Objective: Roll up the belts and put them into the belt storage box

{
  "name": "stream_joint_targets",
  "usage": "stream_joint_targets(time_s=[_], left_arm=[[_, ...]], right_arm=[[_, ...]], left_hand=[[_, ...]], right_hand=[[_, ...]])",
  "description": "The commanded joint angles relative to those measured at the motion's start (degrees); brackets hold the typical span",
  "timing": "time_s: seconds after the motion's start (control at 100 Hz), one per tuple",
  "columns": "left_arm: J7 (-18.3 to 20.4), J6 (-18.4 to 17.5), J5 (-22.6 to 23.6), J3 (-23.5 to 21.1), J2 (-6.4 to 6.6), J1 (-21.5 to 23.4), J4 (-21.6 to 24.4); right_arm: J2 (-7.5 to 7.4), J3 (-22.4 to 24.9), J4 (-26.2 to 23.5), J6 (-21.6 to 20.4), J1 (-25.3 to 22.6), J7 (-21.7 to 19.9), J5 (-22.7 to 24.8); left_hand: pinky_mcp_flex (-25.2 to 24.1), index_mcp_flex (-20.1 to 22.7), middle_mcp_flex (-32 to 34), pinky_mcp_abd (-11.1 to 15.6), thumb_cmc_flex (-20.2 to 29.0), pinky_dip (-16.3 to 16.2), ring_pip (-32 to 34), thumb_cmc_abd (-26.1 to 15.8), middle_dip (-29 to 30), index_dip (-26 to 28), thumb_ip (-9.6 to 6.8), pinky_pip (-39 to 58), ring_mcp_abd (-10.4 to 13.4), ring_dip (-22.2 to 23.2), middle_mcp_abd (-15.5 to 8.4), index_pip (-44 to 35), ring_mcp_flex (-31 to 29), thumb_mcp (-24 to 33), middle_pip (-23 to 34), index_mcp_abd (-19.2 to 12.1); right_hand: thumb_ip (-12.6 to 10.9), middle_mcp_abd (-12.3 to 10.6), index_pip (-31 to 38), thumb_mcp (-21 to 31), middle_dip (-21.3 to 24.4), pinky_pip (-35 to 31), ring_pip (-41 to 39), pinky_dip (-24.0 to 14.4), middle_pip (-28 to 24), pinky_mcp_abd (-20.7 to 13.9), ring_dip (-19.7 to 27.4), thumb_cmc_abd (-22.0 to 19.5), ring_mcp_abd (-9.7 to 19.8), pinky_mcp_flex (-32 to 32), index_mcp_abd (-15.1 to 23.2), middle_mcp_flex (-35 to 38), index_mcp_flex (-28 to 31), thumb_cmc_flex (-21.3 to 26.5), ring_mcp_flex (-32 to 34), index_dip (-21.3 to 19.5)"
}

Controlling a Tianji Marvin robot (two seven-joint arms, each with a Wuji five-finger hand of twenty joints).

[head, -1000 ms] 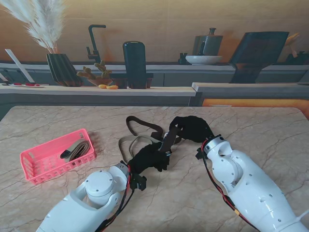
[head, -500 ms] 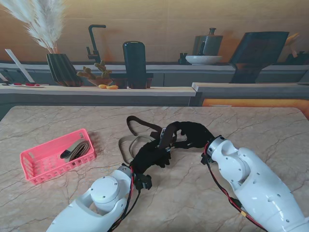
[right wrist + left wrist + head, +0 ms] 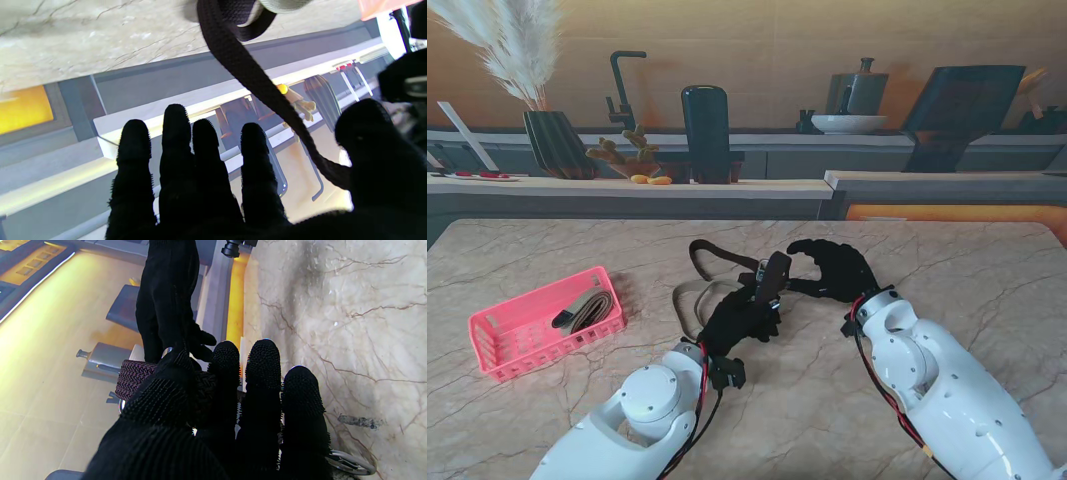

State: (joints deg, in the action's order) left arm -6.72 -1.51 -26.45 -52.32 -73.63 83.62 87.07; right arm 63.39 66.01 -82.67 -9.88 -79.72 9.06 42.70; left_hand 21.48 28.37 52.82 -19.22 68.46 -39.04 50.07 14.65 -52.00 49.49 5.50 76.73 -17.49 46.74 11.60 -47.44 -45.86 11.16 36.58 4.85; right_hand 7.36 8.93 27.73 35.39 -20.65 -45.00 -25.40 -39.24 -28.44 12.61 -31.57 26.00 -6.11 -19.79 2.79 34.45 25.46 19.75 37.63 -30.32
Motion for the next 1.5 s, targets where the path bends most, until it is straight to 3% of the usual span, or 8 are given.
stream_joint_targets(time_s=[0.0, 0.27, 0.57, 0.83, 0.93, 1.07, 1.29, 1.49], left_arm=[[-0.6, -0.3, 0.4, 0.2, -0.65, 0.3, 0.4], [-1.4, -0.1, 1.0, 0.5, -0.90, 0.0, -0.1], [-2.5, 0.5, 1.8, 0.7, -1.17, -0.2, -0.3], [-2.0, 0.7, 2.2, 0.8, -1.05, -0.3, -0.5], [-2.1, 0.8, 2.2, 0.8, -1.08, -0.4, -0.5], [-2.1, 1.2, 2.3, 0.8, -1.09, -0.4, -0.6], [-1.6, 1.9, 2.4, 0.7, -0.97, -0.6, -0.6], [1.4, 2.5, 3.1, 0.6, -0.20, -1.1, -1.0]], right_arm=[[0.40, 0.3, -0.7, -1.5, -0.9, -1.4, -2.5], [1.01, 0.2, -0.4, -4.6, -1.8, -3.6, -10.2], [0.91, -0.9, -1.2, -7.8, -2.1, -6.2, -14.0], [0.83, -1.4, -2.2, -8.1, -2.3, -7.7, -15.9], [1.01, -1.4, -2.4, -7.5, -2.4, -7.7, -17.2], [1.52, -1.7, -2.4, -6.7, -2.5, -6.6, -18.6], [2.59, -2.4, -2.7, -3.8, -2.8, -5.7, -24.3], [3.04, -2.6, -3.5, -0.5, -3.0, -7.2, -29.5]], left_hand=[[-0.4, 0.0, -1.2, 1.7, 5.5, 0.2, -0.4, -4.2, -0.5, 1.7, -2.14, 0.2, 2.3, 0.8, -3.0, -6.9, 1.0, 0.8, 0.2, -8.1], [-0.5, -0.1, -1.3, 1.9, 5.5, 0.1, -0.2, -4.2, -0.4, 1.2, -2.18, 0.2, 2.3, 0.8, -2.8, -7.2, 1.1, 0.9, 0.5, -8.0], [-0.5, -0.3, -1.5, 2.0, 5.5, 0.1, -0.1, -4.2, -0.2, 0.6, -2.22, 0.4, 2.3, 0.8, -2.7, -7.4, 1.3, 0.8, 0.6, -7.9], [-0.6, -0.3, -1.6, 2.0, 5.5, 0.1, -0.1, -4.1, 0.0, 0.3, -2.25, 0.3, 2.1, 0.7, -2.6, -7.4, 1.3, 0.9, 0.7, -7.9], [-0.6, -0.3, -1.6, 1.9, 5.5, 0.1, -0.1, -4.1, 0.0, 0.3, -2.25, 0.3, 2.2, 0.6, -2.6, -7.4, 1.3, 0.9, 0.6, -7.9], [-0.6, -0.3, -1.5, 1.8, 5.5, 0.1, -0.1, -4.1, 0.1, 0.2, -2.28, 0.3, 2.1, 0.6, -2.5, -7.4, 1.3, 0.9, 0.6, -7.8], [-0.7, -0.1, -1.3, 1.5, 5.5, 0.0, -0.1, -3.8, 0.1, -0.1, -2.34, 0.3, 1.8, 0.6, -2.4, -7.3, 1.3, 1.1, 0.6, -7.5], [-0.8, 0.4, -1.1, 1.1, 5.5, 0.0, -0.2, -3.7, 0.1, -0.2, -2.41, 0.2, 1.4, 0.5, -2.1, -7.3, 1.2, 1.5, 0.6, -7.3]], right_hand=[[-0.6, -0.1, -0.7, 1.2, 0.1, -1.4, -0.4, -0.3, 0.1, 0.7, 0.0, 2.0, 0.4, 0.1, -0.9, 0.2, -0.5, -2.6, 0.5, -0.6], [-0.1, -0.7, -3.0, -2.9, 0.2, 0.1, 1.4, 0.4, 1.0, -0.1, 0.6, 3.4, 1.0, -0.3, -2.4, -0.9, -1.7, -4.5, 0.1, 0.0], [-0.1, -1.6, -0.3, 5.0, 0.4, -0.5, 1.2, -0.3, 1.0, 0.4, 0.3, -2.0, 1.3, -2.7, 0.0, 3.3, 2.6, -1.0, 3.3, -1.1], [-1.3, -3.1, 3.6, -2.1, 0.0, -1.5, 0.6, -0.6, 1.0, 0.7, -0.6, -8.9, 2.1, -4.0, 3.4, 9.0, 7.4, 10.7, 6.2, -1.4], [0.8, -4.0, 12.4, -8.4, -0.6, -2.1, -0.6, -0.4, 0.2, 0.7, -1.4, -9.7, 2.7, -4.4, 6.4, 12.6, 7.9, 18.0, 7.7, 5.3], [0.6, -5.6, 22.9, -10.3, -1.4, -3.2, -2.8, -0.5, -1.5, 1.0, -2.7, -8.4, 3.3, -5.0, 11.5, 18.4, 10.1, 22.2, 9.9, 10.1], [1.6, -6.9, 26.5, -1.5, -2.5, -4.4, -6.6, -0.8, -4.6, 0.4, -4.7, -1.2, 3.8, -5.1, 16.6, 25.0, 16.7, 21.5, 11.3, 9.9], [2.4, -4.8, 24.5, 0.6, -2.1, -4.2, -7.0, -0.7, -3.5, 0.4, -5.0, 0.9, 2.9, -3.7, 11.1, 20.9, 12.3, 19.3, 8.4, 11.6]])
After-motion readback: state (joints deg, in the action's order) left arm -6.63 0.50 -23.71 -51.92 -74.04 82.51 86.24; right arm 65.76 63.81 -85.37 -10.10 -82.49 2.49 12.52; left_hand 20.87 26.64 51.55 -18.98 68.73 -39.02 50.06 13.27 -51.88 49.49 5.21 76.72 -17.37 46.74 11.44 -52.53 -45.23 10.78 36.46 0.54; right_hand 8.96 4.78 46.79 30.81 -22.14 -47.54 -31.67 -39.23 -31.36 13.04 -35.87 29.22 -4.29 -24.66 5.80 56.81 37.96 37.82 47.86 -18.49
